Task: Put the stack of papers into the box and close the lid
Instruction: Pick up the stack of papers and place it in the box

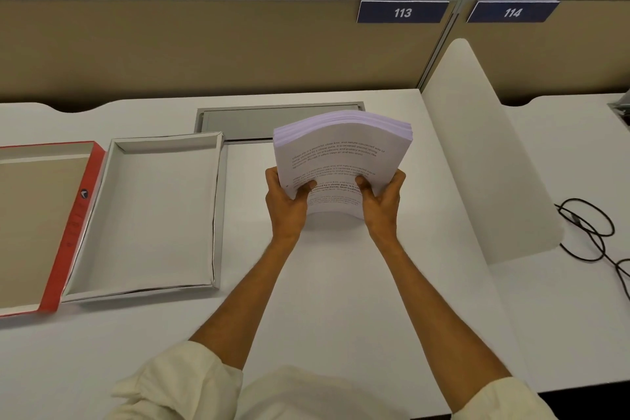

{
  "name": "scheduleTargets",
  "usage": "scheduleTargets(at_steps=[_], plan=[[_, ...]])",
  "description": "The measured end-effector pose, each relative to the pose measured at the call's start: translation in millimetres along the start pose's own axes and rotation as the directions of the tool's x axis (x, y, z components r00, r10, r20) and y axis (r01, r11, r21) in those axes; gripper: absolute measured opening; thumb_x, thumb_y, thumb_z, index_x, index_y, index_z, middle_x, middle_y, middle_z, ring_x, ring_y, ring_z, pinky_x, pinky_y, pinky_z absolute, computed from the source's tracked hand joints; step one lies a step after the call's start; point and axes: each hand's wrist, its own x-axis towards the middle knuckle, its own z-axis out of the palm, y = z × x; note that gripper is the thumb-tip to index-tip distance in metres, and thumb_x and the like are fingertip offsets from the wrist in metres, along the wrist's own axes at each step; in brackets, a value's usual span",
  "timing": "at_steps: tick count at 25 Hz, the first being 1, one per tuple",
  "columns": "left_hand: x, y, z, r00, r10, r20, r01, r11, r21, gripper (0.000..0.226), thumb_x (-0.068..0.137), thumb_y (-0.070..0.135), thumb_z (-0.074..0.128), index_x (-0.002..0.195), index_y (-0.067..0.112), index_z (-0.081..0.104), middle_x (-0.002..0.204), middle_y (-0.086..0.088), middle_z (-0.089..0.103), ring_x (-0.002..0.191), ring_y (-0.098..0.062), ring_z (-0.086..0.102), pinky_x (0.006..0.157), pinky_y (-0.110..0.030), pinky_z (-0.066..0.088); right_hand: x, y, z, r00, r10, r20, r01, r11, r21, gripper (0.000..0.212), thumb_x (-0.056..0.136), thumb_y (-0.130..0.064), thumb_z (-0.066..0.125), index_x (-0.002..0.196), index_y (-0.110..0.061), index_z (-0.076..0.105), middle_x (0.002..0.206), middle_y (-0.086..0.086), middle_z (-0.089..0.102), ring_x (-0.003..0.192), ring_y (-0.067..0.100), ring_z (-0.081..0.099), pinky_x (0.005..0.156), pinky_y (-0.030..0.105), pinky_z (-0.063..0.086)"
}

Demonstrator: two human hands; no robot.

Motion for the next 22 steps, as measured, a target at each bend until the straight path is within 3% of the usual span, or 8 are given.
scheduleTargets(at_steps=[4,6,11,18,22], plan=[[0,-1,-6,1.000,0.012,0.005,-0.012,1.000,0.006,0.066,0.069,0.029,0.086,0.109,0.054,0.040,0.107,0.027,0.056,0.098,0.003,0.063,0.075,-0.005,0.051,0,-6,-3,0.999,-0.038,-0.009,0.038,0.998,-0.053,0.069,0.070,-0.029,0.085,0.112,-0.051,0.035,0.109,-0.029,0.056,0.104,-0.007,0.059,0.079,0.015,0.056],[2,0,-8,1.000,0.014,0.015,-0.014,1.000,0.007,0.068,0.065,0.034,0.086,0.111,0.054,0.040,0.108,0.027,0.056,0.100,-0.002,0.063,0.076,-0.004,0.051,-1,-6,-3,0.998,-0.052,-0.018,0.050,0.996,-0.071,0.075,0.064,-0.033,0.088,0.116,-0.048,0.035,0.110,-0.030,0.056,0.104,-0.008,0.058,0.079,0.013,0.055],[2,-3,-9,1.000,0.008,0.007,-0.008,1.000,0.014,0.071,0.064,0.031,0.088,0.111,0.052,0.040,0.107,0.028,0.056,0.101,0.012,0.059,0.076,-0.003,0.050,-6,-4,0,0.997,-0.060,-0.045,0.056,0.994,-0.089,0.080,0.061,-0.036,0.089,0.118,-0.050,0.035,0.115,-0.027,0.055,0.107,-0.008,0.056,0.079,0.010,0.053],[7,-2,-5,1.000,-0.028,-0.008,0.028,0.999,0.016,0.061,0.065,0.033,0.086,0.107,0.051,0.045,0.105,0.026,0.059,0.094,-0.006,0.063,0.076,-0.002,0.048,-4,-5,7,0.995,-0.034,-0.091,0.024,0.994,-0.103,0.076,0.062,-0.035,0.090,0.111,-0.052,0.034,0.109,-0.031,0.056,0.102,-0.008,0.059,0.076,0.012,0.055],[13,3,-2,0.999,-0.053,-0.007,0.054,0.997,0.058,0.058,0.068,0.027,0.086,0.102,0.049,0.045,0.100,0.026,0.058,0.089,-0.005,0.063,0.068,0.000,0.049,3,-9,11,0.995,-0.023,-0.092,0.012,0.993,-0.116,0.071,0.065,-0.026,0.088,0.113,-0.036,0.036,0.106,-0.024,0.057,0.099,0.001,0.062,0.073,0.013,0.057]])
